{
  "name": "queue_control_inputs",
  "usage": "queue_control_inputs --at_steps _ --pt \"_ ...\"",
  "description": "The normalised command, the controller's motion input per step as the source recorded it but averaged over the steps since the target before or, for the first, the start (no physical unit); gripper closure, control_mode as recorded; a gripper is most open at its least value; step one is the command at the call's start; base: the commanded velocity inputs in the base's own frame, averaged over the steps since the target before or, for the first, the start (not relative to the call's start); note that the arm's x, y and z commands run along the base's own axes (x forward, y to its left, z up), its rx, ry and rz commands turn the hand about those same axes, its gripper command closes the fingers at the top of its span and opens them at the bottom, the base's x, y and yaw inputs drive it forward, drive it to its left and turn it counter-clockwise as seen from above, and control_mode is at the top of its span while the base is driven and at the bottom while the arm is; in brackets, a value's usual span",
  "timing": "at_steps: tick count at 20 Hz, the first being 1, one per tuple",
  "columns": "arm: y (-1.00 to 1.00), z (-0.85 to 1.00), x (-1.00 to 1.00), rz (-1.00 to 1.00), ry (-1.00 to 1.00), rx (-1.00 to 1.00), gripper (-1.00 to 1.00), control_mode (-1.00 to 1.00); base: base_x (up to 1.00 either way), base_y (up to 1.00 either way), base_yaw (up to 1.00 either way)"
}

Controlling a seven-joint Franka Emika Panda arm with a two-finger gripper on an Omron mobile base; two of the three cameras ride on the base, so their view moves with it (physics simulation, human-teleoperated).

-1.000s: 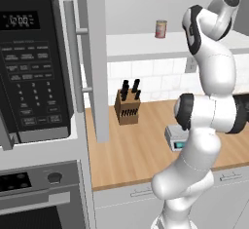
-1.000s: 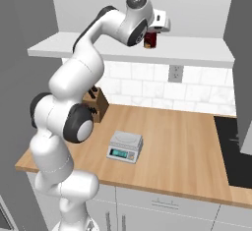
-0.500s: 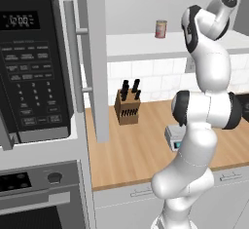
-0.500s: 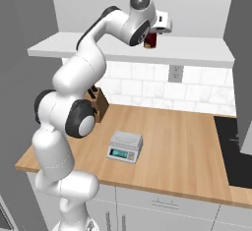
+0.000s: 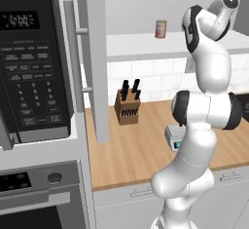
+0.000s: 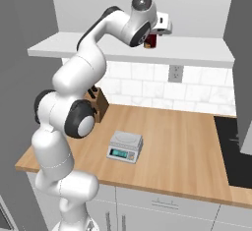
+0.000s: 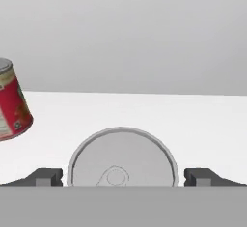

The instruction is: Pick the canned food and place it on the digital scale for weighing, and close the cabinet.

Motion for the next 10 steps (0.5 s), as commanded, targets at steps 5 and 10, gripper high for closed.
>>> queue_control_inputs --at_steps 5,10 --pt "0.23 -0.21 0.29 0.00 0.00 -0.01 1.00 -1.00 0.00 0.00 0.00" --pt "0.00 -0.12 0.18 0.01 0.00 0.00 1.00 -1.00 0.00 0.00 0.00"
